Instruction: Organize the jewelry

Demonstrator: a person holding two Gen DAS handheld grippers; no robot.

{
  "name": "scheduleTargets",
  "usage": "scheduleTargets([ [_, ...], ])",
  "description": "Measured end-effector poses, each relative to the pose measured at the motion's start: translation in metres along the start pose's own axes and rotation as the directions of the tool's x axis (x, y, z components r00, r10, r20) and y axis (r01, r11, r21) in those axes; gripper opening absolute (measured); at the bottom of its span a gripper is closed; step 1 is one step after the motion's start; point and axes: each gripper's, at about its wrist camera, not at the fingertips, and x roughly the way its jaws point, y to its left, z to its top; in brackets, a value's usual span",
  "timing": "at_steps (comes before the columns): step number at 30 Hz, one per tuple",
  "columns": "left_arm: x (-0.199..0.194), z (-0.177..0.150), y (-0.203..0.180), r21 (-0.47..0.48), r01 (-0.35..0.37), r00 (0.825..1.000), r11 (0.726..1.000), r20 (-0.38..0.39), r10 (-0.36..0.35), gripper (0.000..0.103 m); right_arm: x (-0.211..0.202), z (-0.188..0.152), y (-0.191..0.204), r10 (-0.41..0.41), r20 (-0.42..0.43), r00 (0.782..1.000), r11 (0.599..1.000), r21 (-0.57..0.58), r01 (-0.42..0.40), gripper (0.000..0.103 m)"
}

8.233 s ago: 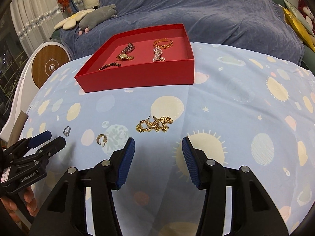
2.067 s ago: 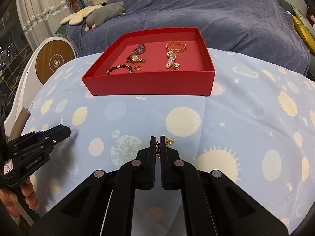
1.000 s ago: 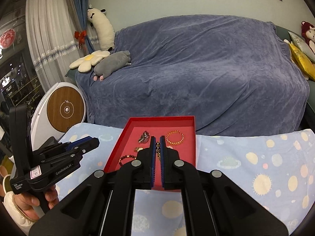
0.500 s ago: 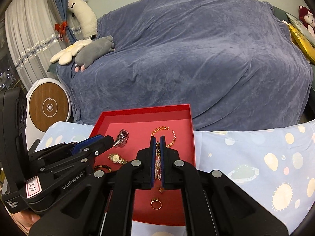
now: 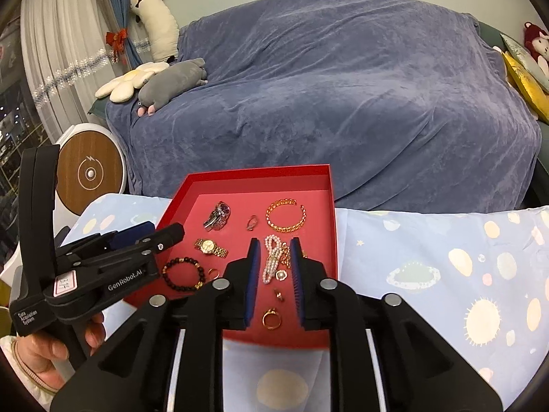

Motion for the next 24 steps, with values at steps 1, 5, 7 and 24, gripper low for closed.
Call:
scheduleTargets([
  [1, -0.010, -0.004, 0.002, 0.006, -0.013, 1.000, 1.000, 0.008, 0.013, 0.050, -0.011, -0.005, 0.002, 0.004, 0.004, 1.000, 1.000, -0.002, -0.004, 0.034],
  [5, -0.049, -0.028, 0.007, 0.017, -0.051, 0.998, 0.999, 0.021, 0.051, 0.056, -0.051, -0.028, 0.013, 0.001, 0.015, 1.000, 1.000, -0.020, -0.001, 0.035],
  [7, -0.065, -0.043, 0.010, 0.011, -0.069, 0.997, 0.998, 0.025, 0.069, 0.056, -0.064, -0.039, 0.016, 0.016, 0.003, 1.000, 1.000, -0.009, -0.015, 0.040],
  [24, -0.067, -0.110, 0.016, -0.005, -0.144, 0.989, 0.990, -0.025, 0.144, 0.056, -0.042, -0.098, 0.026, 0.006, -0.073, 0.997, 1.000, 0.030, -0.004, 0.041],
])
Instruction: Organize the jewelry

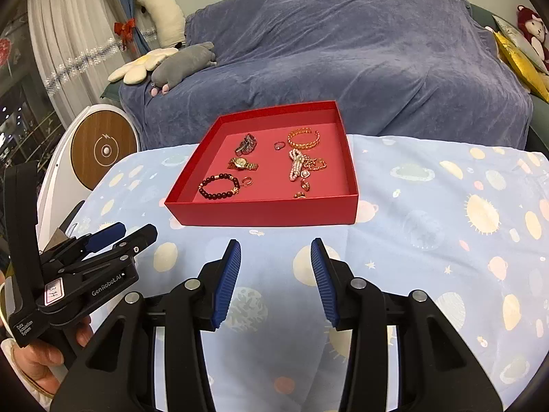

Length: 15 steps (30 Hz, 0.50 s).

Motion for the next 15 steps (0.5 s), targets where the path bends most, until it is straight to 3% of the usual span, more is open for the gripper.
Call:
scheduleTargets([
  [15, 0.009, -0.009, -0.008, 0.030, 0.018, 0.999, 0.999, -0.036, -0.017, 0.056, 0.021, -0.011, 0.006, -0.003, -0.062, 0.998, 1.000, -0.016, 0.002, 0.043],
])
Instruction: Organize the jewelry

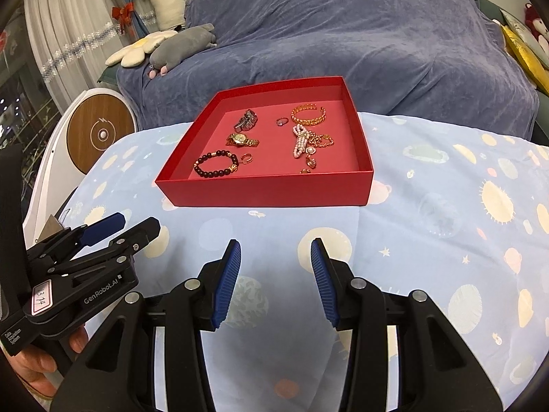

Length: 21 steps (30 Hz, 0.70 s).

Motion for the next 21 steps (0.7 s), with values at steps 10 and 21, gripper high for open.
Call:
scheduleTargets([
  [10, -0.001, -0.003, 0.000, 0.002, 0.002, 1.000, 1.000, -0.003, -0.002, 0.056, 0.002, -0.004, 0.007, -0.006, 0.000, 1.000, 1.000, -0.016, 0.006, 0.057],
  [21, -0.007, -0.007, -0.009, 0.023, -0.020, 1.000, 1.000, 0.019, 0.020, 0.066, 0.004, -0.008, 0.013, -0.020, -0.003, 1.000, 0.999, -0.029, 0.020, 0.066],
])
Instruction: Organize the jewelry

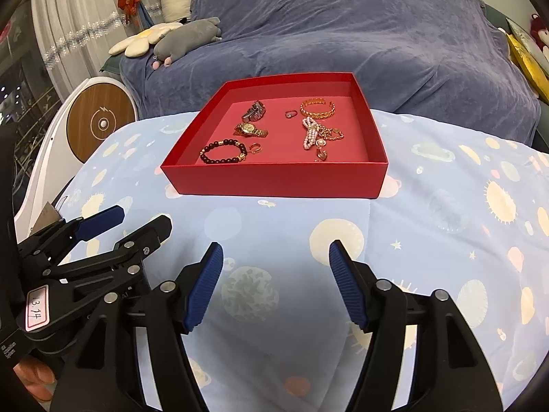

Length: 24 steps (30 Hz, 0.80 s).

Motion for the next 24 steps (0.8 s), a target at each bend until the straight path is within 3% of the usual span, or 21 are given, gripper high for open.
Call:
scheduleTargets([
  [13, 0.0028, -0.0011, 0.0039, -0.012, -0.035, 0.999, 0.999, -0.001, 0.035, 0.081, 0.0006, -0.0016, -0.0074, -0.038, 0.012, 0.999, 0.998, 0.043, 0.038, 0.086],
  [24, 0.0044, -0.0028, 0.0068, -0.017, -0.049, 0.999, 0.999, -0.009, 0.049, 0.082, -0.0003, -0.0029, -0.0043, -0.071, 0.028, 0.997, 0.997, 0.021, 0.070, 0.089],
])
